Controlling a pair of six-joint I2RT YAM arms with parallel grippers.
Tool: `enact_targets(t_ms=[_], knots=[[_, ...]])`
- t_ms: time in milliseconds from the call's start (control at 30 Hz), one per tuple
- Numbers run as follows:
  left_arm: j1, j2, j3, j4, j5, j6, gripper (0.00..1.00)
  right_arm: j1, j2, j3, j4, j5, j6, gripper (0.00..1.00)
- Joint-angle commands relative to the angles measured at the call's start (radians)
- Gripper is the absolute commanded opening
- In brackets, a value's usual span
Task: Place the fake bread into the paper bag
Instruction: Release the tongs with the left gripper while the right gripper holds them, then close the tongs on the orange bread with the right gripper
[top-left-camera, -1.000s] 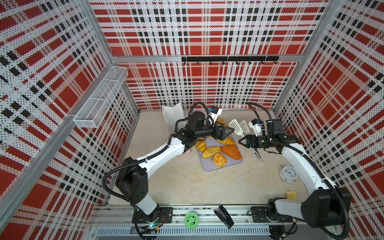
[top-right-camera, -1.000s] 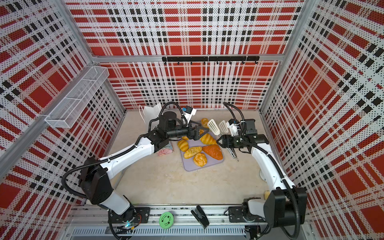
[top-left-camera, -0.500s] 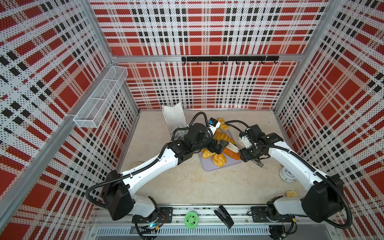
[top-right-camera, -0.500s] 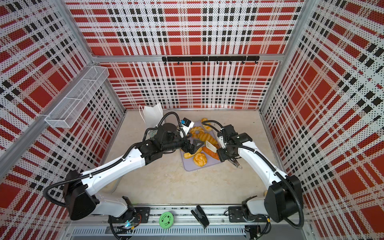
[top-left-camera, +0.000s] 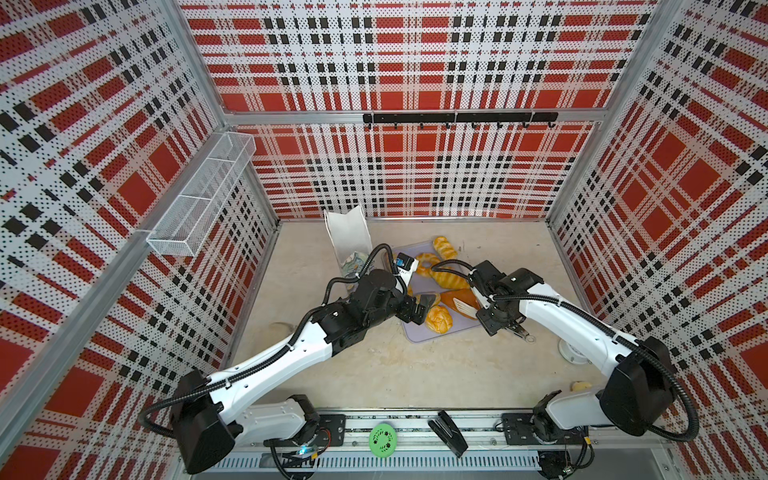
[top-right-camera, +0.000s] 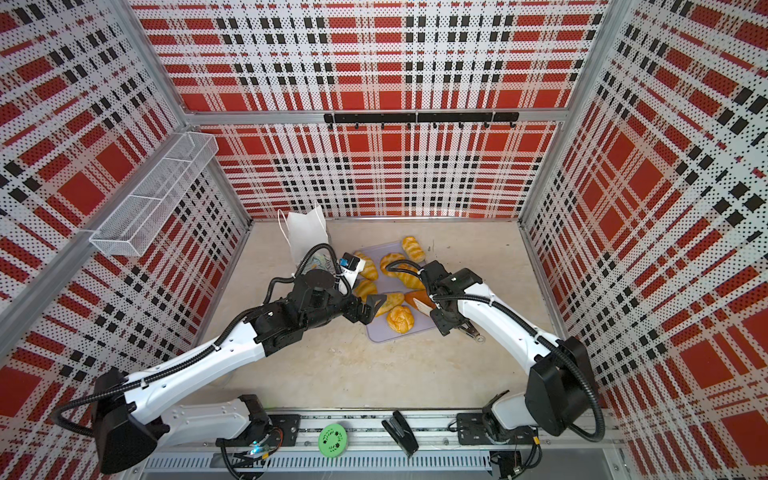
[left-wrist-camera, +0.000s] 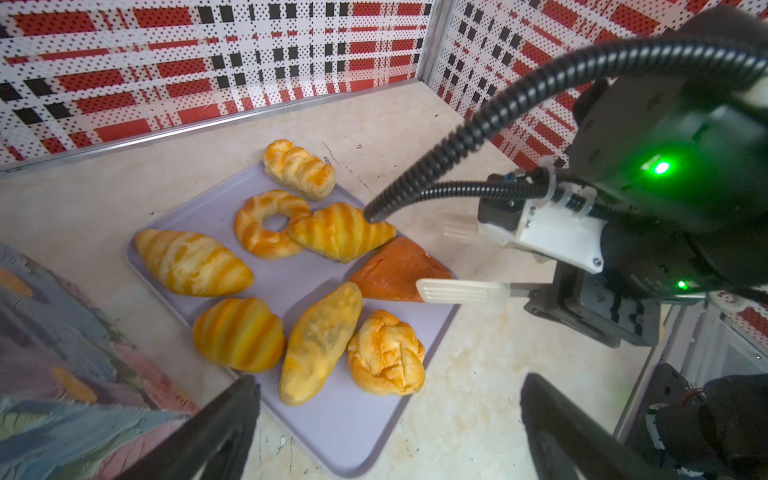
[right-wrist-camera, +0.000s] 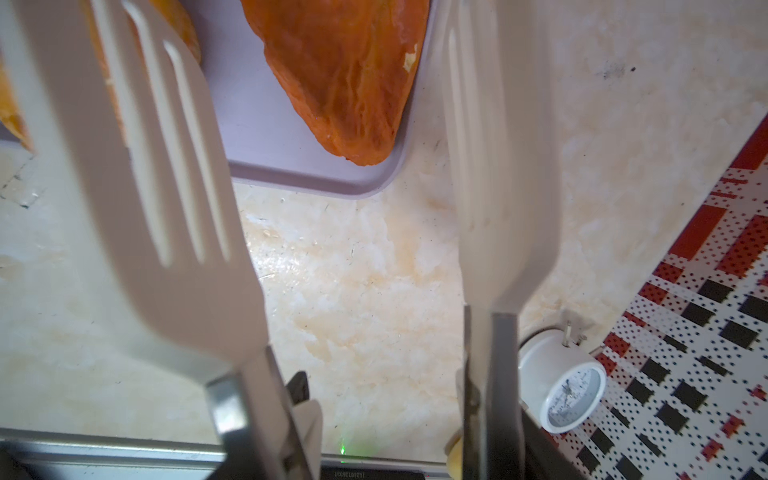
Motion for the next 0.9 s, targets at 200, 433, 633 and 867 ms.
enact_targets(t_ms=[200,433,633,867], knots=[[-0.032,-0.167,-0.068,-0.104,-0.150,-0.077,0.99,0.091,0.106,0.069,-0.097,0.134,0.161,0.62],[-0.071,-0.249,-0.073,-0.194,-0.228,-0.100,0.99,0.113,0.127,0.064,-0.114,0.139,0.212,0.61],[-0.094,-0.346,-0.123,-0.265,-0.282,-0.131,0.99,0.152,0.171,0.061,-0.120,0.132,0.233,0.59],[-0.093,-0.436,-0.151,-0.339,-0.296,-0.129,1.00,0.158,0.229,0.083,-0.136,0.164,0.241,0.56]])
